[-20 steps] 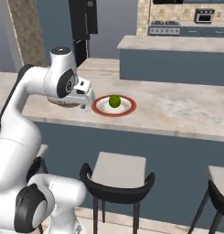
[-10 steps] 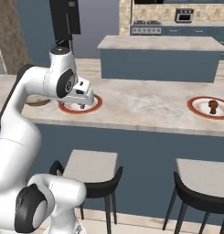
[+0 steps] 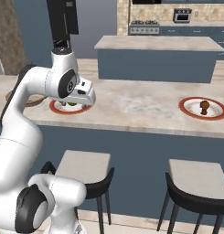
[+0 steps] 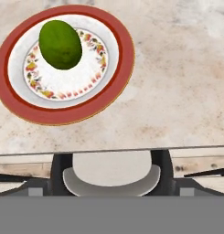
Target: Pick the chicken drumstick and lime from their plates and place them in the bowl. Then put the bowl in the fridge.
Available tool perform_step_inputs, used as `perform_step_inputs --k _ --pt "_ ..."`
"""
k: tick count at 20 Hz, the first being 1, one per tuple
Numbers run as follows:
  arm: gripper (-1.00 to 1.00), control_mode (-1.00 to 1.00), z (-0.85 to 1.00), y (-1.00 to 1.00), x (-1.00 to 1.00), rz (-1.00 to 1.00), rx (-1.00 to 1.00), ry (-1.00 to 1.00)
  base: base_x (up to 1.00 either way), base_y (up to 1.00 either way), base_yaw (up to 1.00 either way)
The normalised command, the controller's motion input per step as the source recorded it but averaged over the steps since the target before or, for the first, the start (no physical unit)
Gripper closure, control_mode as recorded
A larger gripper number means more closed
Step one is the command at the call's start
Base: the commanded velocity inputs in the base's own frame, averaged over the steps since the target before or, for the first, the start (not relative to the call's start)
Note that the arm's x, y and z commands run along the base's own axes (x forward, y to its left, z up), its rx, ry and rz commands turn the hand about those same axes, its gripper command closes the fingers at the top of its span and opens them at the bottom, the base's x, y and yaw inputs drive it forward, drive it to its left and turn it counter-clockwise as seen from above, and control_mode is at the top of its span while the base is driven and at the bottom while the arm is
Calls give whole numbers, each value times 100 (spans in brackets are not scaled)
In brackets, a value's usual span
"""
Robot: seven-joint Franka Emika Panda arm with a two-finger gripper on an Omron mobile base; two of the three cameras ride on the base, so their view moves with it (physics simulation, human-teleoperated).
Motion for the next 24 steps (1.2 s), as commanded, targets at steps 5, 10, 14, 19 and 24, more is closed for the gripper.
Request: perform_step_inputs --k 5,10,14,19,24 --pt "-100 100 0 0 0 0 0 0 73 -33 14" --pt "-100 100 0 0 0 0 0 0 76 -35 10" --pt "-100 100 0 0 0 0 0 0 74 -41 2" --pt "-100 100 0 0 0 0 0 0 41 -54 0" --pt "-100 100 0 0 0 0 0 0 14 -69 -1"
